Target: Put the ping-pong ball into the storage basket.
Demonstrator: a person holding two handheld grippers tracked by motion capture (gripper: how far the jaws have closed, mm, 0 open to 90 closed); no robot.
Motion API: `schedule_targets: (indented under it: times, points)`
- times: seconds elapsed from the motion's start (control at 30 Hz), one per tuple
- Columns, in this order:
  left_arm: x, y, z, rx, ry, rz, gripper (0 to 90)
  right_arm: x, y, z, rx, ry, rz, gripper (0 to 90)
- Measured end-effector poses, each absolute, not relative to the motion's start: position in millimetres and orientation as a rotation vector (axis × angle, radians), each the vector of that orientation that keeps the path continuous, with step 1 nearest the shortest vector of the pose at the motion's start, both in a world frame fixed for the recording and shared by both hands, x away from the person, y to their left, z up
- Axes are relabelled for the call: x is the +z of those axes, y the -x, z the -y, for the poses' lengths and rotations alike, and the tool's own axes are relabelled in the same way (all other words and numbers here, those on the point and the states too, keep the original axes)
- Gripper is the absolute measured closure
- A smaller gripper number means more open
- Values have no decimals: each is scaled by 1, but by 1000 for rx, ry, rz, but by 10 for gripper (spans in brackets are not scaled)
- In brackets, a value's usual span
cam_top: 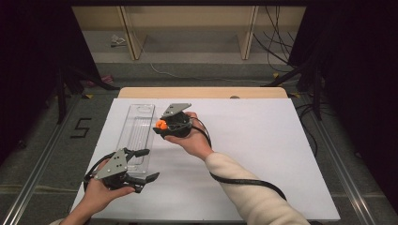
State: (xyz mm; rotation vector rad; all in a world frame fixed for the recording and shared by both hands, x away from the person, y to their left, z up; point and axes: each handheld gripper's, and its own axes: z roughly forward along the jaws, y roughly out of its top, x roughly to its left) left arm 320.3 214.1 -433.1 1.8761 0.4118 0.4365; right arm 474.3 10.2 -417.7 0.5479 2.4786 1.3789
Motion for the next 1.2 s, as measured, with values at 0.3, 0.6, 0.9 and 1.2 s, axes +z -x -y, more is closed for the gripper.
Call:
schedule_targets:
  times: [0.3, 0.6, 0.9, 1.2]
  points:
    - [-433, -320, -214, 436, -1876, -414, 182, -417, -476, -14, 1379, -547, -2484, 515]
    - [-433, -320, -214, 437, -1877, -411, 182, -415, -477, -18, 1379, -536, -2485, 515]
    - [-433, -320, -214, 438, -1878, -411, 182, -414, -479, -21, 1381, -534, -2489, 514]
    - [-433, -320, -214, 437, -1877, -411, 182, -411, -481, -24, 1383, -526, -2495, 515]
